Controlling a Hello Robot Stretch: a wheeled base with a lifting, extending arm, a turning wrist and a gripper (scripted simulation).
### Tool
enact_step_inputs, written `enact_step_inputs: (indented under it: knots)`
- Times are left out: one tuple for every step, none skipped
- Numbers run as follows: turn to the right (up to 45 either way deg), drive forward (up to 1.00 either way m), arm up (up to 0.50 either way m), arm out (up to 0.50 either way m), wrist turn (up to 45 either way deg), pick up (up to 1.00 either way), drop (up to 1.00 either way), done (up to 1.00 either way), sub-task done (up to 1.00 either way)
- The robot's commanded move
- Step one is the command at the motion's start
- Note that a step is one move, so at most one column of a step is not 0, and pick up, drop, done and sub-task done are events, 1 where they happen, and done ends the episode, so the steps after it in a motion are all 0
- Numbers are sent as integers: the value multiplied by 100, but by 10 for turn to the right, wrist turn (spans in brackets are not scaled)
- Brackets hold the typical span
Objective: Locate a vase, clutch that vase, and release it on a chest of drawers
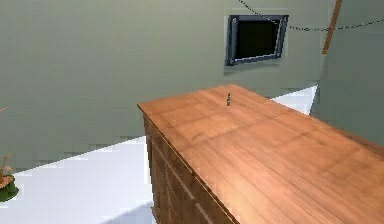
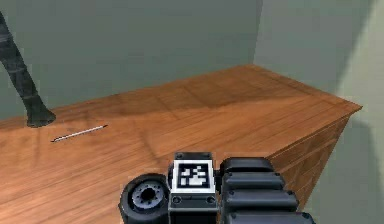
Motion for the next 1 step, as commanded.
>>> enact_step_inputs:
  knots:
    - [0,0,0,40,0,0,0,0,0]
